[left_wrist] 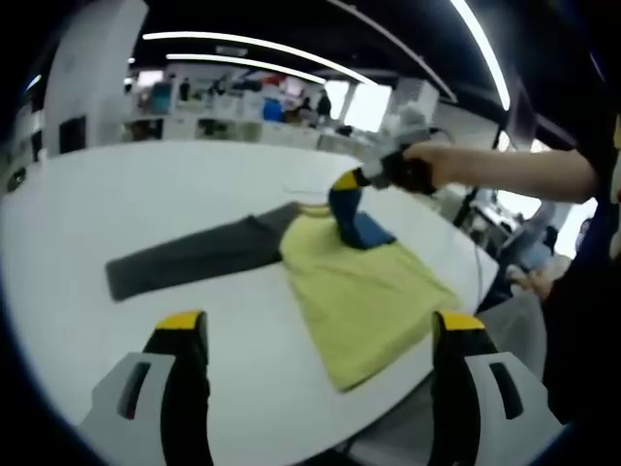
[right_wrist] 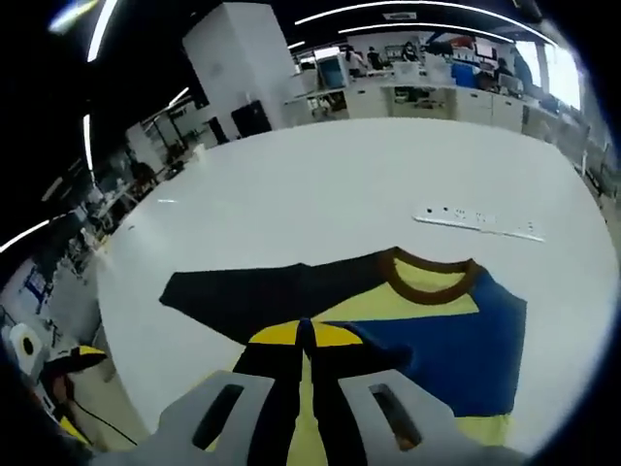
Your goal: Fold the garment on the visible template until the final outline fits inside the template.
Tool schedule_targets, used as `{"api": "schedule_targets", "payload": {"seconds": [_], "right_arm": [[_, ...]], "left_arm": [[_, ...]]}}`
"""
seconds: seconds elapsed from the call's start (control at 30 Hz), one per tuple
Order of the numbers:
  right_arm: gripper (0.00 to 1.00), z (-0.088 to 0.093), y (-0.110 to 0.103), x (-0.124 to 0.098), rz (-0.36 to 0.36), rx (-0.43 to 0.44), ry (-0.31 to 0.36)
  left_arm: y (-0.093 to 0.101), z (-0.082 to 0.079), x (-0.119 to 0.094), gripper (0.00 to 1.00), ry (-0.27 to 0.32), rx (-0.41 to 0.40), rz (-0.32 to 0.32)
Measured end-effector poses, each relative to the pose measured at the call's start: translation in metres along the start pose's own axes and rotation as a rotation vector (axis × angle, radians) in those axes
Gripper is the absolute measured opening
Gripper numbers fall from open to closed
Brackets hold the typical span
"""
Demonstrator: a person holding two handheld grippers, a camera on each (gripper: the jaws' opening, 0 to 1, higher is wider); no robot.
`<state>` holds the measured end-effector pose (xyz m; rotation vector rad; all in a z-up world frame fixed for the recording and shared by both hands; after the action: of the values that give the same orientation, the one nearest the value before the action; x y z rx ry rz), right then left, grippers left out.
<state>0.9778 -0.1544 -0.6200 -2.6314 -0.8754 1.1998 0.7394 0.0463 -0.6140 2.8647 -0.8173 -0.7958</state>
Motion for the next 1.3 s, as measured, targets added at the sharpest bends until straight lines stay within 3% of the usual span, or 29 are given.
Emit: {"api": "schedule_targets", "payload": {"seconds": [0.3,0.53,0.63,0.8,0.9,1.1,1.17,1.3], "right_arm": [[0.03,0.012,-0.011,0.011,0.021,0.311,0.064],[0.03,0.023,-0.012,0.023,0.038,0.412,0.068],[0.03,0.026,-0.011,0.028,0.040,0.512,0.083],[0.03,0.035,-0.016,0.037,0.034,0.524,0.076],[0.03,0.042,-0.022,0.042,0.032,0.429,0.080],[0.03,0.054,-0.032,0.053,0.025,0.409,0.087],[0.03,0.056,-0.033,0.057,0.030,0.423,0.087],[0.03,0.063,-0.034,0.067,0.036,0.532,0.102]], "left_arm": [[0.000,0.008,-0.002,0.91,-0.006,-0.014,0.002],[0.000,0.009,-0.004,0.91,-0.002,-0.018,0.003],[-0.001,0.009,-0.006,0.91,-0.003,-0.018,-0.001],[-0.003,0.007,-0.006,0.91,-0.002,-0.014,0.001],[-0.004,0.007,-0.002,0.91,-0.004,-0.014,0.005],[-0.004,0.008,0.002,0.91,-0.013,-0.013,0.017],[-0.005,0.009,0.002,0.91,-0.018,-0.012,0.020],[-0.006,0.013,0.003,0.91,-0.027,-0.016,0.021]]}}
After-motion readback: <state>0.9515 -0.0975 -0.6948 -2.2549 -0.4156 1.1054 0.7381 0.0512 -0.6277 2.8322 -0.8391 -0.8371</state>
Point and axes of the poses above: the point that each gripper's makers call its tool centre point, and the gripper's own axes: x roughly forward along the fingers, y roughly to its right, z roughly out of its underside, the point moved 5 cm from there along -x, roughly backward along the fingers, and after that the axes turned 6 degrees about x, right-handed, at the moved point
